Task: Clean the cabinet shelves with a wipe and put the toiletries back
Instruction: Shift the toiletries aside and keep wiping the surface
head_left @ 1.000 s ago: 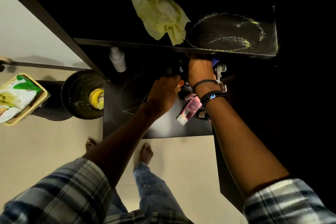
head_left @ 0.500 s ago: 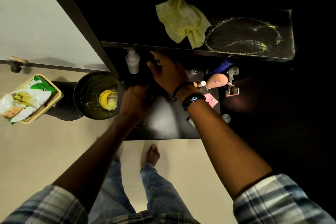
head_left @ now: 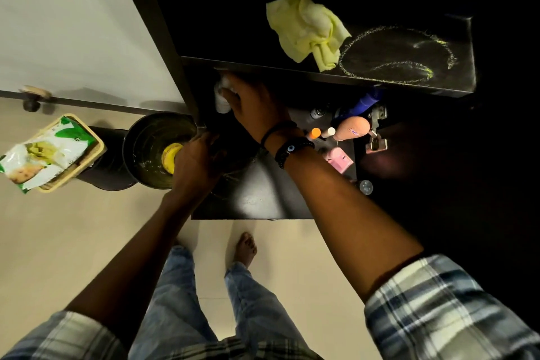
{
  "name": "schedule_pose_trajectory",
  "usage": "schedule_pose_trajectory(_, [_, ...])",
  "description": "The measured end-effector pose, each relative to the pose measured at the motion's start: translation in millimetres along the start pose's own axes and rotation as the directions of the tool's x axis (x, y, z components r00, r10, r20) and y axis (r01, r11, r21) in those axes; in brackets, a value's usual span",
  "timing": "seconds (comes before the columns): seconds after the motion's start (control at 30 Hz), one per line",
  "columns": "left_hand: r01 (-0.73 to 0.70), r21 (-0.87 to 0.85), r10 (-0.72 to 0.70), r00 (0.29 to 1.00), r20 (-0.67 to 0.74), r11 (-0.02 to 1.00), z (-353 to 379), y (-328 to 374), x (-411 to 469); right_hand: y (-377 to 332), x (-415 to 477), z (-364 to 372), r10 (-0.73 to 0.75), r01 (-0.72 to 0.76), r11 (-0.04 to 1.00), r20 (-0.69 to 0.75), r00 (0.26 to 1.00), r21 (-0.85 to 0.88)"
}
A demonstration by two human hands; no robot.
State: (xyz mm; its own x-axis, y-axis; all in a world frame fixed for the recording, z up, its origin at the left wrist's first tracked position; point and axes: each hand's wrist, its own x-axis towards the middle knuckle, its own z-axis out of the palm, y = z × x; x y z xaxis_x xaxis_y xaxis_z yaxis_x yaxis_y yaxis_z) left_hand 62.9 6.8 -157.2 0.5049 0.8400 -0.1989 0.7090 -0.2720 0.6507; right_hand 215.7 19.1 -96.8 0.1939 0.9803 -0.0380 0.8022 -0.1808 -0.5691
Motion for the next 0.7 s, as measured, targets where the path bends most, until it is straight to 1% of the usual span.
schedule_pose_trajectory(0.07, [-0.001,-0.001,0.001,1.0,-0.005,1.0,0,2,-2,4,-4,-6,0.056,-0.056,0.998,-0.001,0.998,0.004])
schedule_pose_trajectory(0.2, [-0.015,-0.049,0.015,1.0,-0.003,0.999,-1,7,-5,23,-15,-29,0.159,-0.155,0.983,0.025,0.987,-0.102])
schedule_pose_trajectory(0.3, [-0.029,-0.087,0.029,1.0,0.0,0.996,-1,18,-9,36,-26,-49,0.214,-0.217,0.969,-0.035,0.976,-0.119])
schedule_pose_trajectory(0.37, [-0.035,-0.075,0.034,0.999,-0.015,0.997,2,24,-11,44,-33,-60,0.238,-0.248,0.959,-0.089,0.967,-0.135])
schedule_pose_trajectory(0.47, [-0.044,-0.075,0.043,0.999,-0.013,0.996,5,30,-13,54,-40,-73,0.28,-0.296,0.934,-0.106,0.954,-0.199])
schedule_pose_trajectory(0.57, [-0.041,-0.09,0.041,0.999,0.001,0.995,7,36,-17,57,-44,-82,0.31,-0.329,0.927,-0.126,0.942,-0.18])
schedule_pose_trajectory(0.63, [-0.048,-0.097,0.048,0.999,-0.003,0.994,7,39,-20,56,-47,-85,0.323,-0.34,0.924,-0.121,0.939,-0.174])
schedule_pose_trajectory(0.7, [-0.057,-0.084,0.056,0.998,-0.016,0.995,7,40,-23,56,-49,-85,0.331,-0.344,0.915,-0.098,0.939,-0.209])
